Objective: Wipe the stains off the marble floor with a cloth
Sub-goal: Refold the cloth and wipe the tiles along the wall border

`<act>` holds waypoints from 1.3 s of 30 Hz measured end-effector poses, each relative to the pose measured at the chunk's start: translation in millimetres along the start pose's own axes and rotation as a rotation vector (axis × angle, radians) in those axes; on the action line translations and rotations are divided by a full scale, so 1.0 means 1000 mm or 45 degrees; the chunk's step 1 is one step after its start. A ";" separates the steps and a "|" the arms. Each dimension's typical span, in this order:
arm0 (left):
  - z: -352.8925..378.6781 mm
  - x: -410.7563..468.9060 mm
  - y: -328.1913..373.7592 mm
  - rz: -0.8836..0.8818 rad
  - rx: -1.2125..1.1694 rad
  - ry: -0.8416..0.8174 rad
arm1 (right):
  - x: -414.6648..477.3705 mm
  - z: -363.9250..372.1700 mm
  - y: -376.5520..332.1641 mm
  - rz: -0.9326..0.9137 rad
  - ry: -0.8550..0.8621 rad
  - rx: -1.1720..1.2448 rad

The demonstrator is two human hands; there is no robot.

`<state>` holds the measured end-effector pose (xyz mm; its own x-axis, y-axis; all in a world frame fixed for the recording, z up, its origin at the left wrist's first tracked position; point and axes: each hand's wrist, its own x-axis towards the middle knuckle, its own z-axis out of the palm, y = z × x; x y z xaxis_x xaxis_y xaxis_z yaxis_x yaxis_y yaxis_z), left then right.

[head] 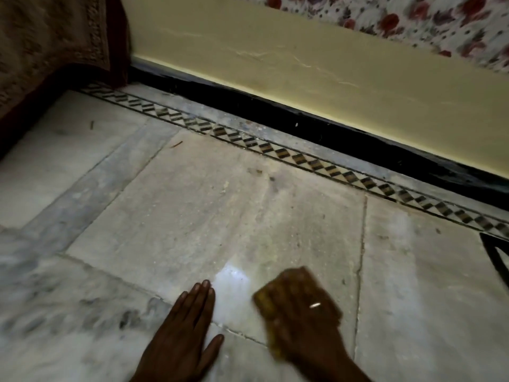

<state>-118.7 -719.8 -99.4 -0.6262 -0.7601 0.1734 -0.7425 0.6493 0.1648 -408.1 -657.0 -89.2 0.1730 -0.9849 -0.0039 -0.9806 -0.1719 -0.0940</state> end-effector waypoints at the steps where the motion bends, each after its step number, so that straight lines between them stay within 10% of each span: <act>1: -0.001 0.000 -0.001 -0.007 0.001 0.001 | 0.009 0.001 0.014 0.123 -0.046 -0.012; 6: -0.005 0.000 0.000 -0.013 -0.020 0.013 | 0.118 0.001 0.026 0.620 -0.116 0.081; 17: 0.002 -0.006 -0.003 -0.124 -0.103 0.048 | 0.071 -0.001 -0.074 -0.195 0.101 0.063; 27: -0.004 -0.003 0.000 -0.151 -0.090 -0.068 | 0.143 -0.011 -0.012 0.385 -0.065 0.092; 33: -0.001 -0.003 -0.001 -0.154 -0.089 -0.088 | 0.169 0.004 -0.101 -0.062 -0.066 0.048; 39: 0.006 -0.003 -0.004 -0.107 -0.097 0.020 | 0.184 -0.008 -0.064 0.003 -0.120 0.106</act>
<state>-115.5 -719.7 -106.4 -0.5581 -0.8120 0.1709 -0.7716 0.5836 0.2529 -314.0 -827.7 -76.4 0.1826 -0.9784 -0.0972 -0.9707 -0.1637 -0.1759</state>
